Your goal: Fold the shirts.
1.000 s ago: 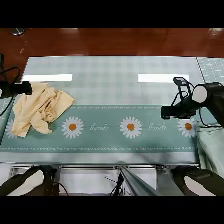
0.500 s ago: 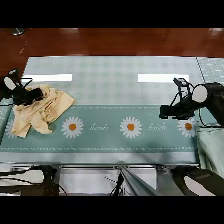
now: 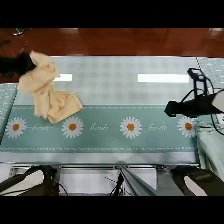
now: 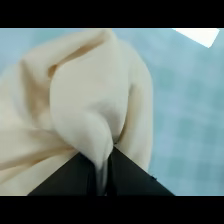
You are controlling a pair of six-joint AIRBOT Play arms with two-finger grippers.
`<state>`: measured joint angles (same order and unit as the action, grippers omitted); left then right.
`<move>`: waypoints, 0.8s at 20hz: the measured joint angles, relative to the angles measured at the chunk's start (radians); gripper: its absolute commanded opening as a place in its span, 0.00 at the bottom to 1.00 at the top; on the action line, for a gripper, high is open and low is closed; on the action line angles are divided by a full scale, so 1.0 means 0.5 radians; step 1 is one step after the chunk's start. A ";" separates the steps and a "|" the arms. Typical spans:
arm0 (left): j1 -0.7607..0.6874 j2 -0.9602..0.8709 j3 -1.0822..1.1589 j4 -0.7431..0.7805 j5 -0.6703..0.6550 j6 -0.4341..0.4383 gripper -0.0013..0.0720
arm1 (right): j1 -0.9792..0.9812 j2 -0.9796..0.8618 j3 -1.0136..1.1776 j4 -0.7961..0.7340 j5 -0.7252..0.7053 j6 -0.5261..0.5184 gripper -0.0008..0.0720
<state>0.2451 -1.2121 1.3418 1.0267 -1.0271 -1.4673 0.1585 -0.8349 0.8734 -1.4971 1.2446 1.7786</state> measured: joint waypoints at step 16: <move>-0.988 0.732 0.287 -0.399 0.450 0.161 0.05 | 0.001 0.715 0.000 0.129 -0.012 0.097 0.87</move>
<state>-0.2489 -0.8463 1.4853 0.8272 -0.8021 -1.3869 0.1589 -0.4774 0.8734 -1.4326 1.2385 1.8271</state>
